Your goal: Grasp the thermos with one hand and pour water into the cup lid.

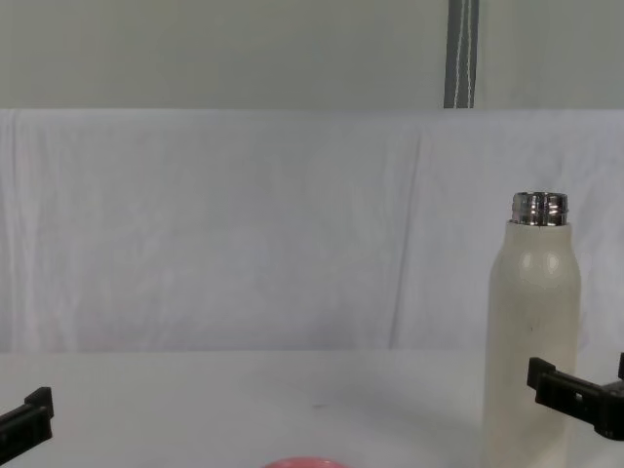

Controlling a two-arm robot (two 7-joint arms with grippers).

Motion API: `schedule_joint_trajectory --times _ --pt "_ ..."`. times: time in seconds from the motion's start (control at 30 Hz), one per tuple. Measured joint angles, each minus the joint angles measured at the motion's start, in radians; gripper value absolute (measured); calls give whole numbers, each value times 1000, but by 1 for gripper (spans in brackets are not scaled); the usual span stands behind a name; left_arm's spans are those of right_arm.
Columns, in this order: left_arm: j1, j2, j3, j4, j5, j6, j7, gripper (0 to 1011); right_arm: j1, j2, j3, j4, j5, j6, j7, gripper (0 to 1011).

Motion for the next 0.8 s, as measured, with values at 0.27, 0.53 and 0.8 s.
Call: schedule_joint_trajectory --times 0.27,0.53,0.8 --pt "0 0 0 0 0 0 0 1001 55 12 -3 44 11 12 17 1000" --pt "0 0 0 0 0 0 0 1001 99 15 -8 99 15 12 20 1000" --pt "0 0 0 0 0 0 0 1001 130 14 -13 143 15 8 20 1000"
